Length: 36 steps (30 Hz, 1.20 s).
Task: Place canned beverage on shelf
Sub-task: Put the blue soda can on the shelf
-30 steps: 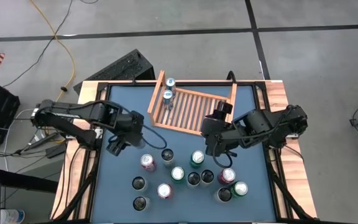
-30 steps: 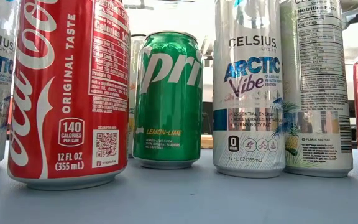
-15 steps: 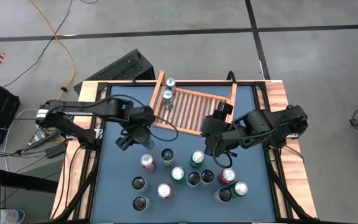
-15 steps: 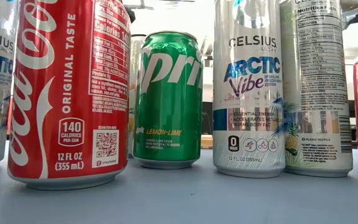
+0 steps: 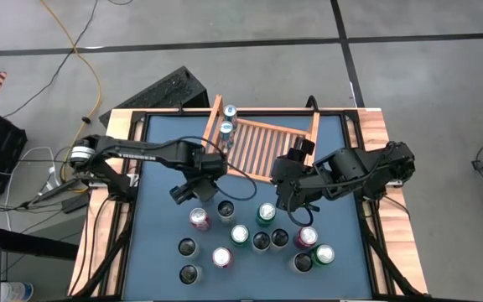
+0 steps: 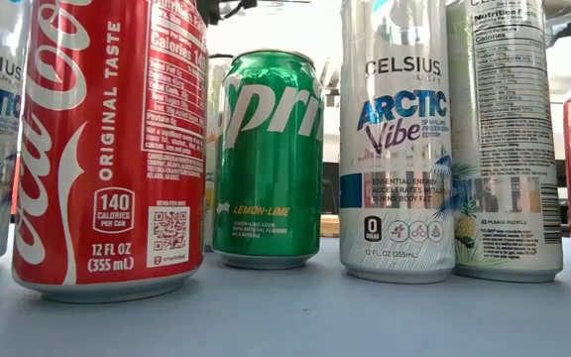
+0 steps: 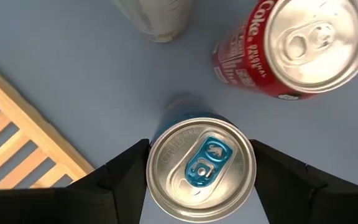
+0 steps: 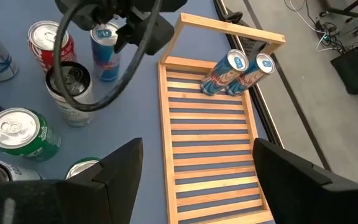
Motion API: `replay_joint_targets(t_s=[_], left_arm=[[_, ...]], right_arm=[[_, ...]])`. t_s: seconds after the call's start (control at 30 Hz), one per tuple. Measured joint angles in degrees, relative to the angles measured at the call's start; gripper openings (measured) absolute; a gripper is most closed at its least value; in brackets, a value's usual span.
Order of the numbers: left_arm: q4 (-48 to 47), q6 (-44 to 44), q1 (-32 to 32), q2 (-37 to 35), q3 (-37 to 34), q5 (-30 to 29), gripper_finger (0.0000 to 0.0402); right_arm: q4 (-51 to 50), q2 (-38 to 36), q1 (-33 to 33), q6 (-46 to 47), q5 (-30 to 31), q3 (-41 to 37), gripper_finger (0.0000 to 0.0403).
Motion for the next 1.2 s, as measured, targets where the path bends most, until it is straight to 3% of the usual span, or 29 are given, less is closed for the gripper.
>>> replay_joint_targets(t_s=[0.4, 0.83, 1.0, 1.2], left_arm=[[-0.2, -2.9, 0.0, 0.0, 0.3, -2.0, 0.0271], [-7.7, -14.8, 0.5, 0.0, 8.6, -1.2, 0.0273], [-11.7, -29.0, 1.1, -0.1, 12.6, -3.7, 0.0273], [-11.9, -60.6, 0.0, -0.1, 14.6, -11.6, 0.0273]], right_arm=[[-1.5, 0.0, 0.0, 0.5, 0.0, 0.0, 0.0291], [-2.1, 0.0, 0.0, 0.4, 0.0, 0.0, 0.0291], [-2.1, 0.0, 0.0, 0.4, 0.0, 0.0, 0.0291], [-2.1, 0.0, 0.0, 0.4, 0.0, 0.0, 0.0291]])
